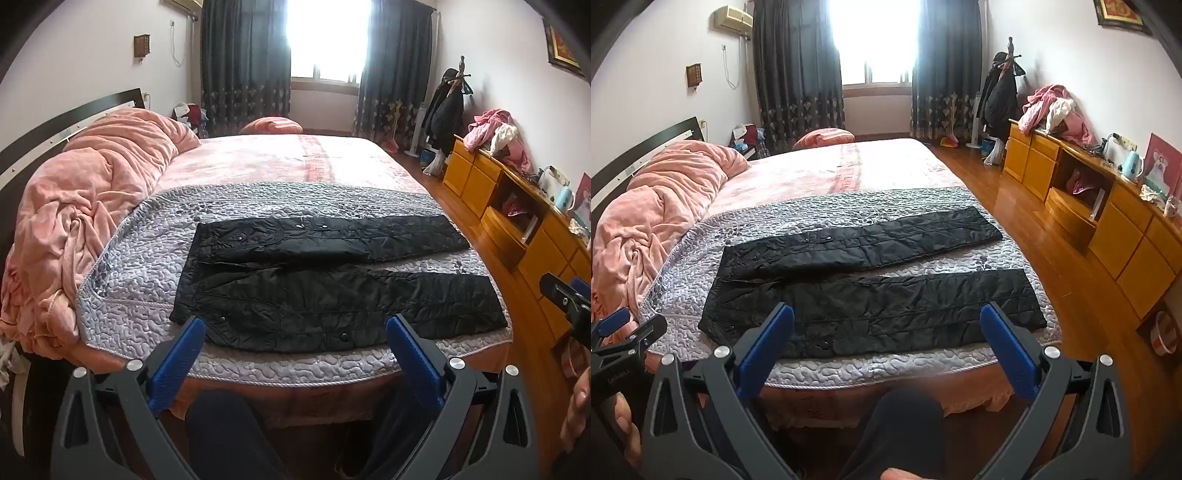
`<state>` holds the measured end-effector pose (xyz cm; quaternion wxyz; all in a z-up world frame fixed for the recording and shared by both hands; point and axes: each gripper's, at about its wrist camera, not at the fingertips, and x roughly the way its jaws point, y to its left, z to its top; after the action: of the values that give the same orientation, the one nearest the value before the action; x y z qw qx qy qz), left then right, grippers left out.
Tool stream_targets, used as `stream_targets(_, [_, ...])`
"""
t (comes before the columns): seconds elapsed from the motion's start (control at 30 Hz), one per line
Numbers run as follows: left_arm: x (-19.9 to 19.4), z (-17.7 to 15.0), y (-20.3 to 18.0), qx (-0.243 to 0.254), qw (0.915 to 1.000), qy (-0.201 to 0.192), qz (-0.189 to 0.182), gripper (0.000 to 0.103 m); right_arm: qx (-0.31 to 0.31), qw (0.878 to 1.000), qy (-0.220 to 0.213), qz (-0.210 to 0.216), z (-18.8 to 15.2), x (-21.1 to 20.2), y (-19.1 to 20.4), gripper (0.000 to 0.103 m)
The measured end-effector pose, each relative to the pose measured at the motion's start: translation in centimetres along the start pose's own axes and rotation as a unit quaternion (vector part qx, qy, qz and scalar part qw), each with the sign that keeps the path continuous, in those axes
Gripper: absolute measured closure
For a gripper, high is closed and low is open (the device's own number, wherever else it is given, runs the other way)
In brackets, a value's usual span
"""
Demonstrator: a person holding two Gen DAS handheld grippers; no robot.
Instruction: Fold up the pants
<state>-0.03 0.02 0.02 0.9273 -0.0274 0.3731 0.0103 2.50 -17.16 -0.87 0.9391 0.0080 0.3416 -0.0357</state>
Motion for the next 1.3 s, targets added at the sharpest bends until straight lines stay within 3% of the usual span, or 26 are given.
stream_targets(1.3, [1.2, -0.7, 0.7, -0.009, 0.9999, 0.006, 0.003, 0.004, -0.003, 1.0, 0.001, 0.0, -0.1, 0.6, -0.3, 0.002])
